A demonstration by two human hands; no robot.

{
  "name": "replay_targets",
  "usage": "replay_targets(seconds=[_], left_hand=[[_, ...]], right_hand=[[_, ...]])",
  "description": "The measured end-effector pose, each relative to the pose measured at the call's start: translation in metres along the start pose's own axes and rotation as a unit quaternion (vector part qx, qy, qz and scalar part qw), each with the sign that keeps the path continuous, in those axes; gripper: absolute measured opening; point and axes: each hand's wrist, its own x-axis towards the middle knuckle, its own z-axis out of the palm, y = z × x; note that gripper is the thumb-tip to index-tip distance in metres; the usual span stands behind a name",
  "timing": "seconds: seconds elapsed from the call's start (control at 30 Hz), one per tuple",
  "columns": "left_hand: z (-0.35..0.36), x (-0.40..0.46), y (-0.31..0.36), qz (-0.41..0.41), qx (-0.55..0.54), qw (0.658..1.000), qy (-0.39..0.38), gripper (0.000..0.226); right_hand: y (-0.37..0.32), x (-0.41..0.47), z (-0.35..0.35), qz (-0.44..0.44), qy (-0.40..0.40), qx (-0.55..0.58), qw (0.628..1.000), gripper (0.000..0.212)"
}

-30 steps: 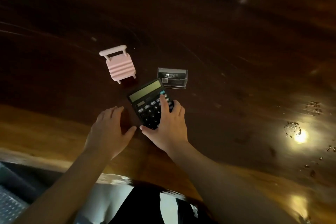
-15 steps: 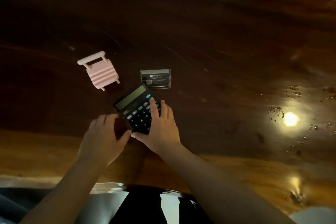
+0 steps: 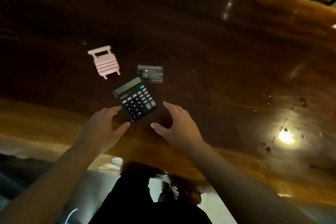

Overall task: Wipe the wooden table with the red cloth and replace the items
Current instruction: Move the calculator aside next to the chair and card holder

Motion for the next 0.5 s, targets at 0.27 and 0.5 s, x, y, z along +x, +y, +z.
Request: replay_targets(seconds=[0.27,0.5], left_hand=[[-0.023,-0.119,-0.003,-0.105,-0.089,0.980,0.145,0.067],[-0.045,-0.233,-0.032,-0.195,-0.131,0.929,0.285,0.058]], right_hand=[[-0.051,-0.047,-0.020,-0.173,-0.029,-0.013,0.984,0.065],[-0.141,-0.086,-0.003,-0.338,-0.104,-0.034,0.935,0.053]])
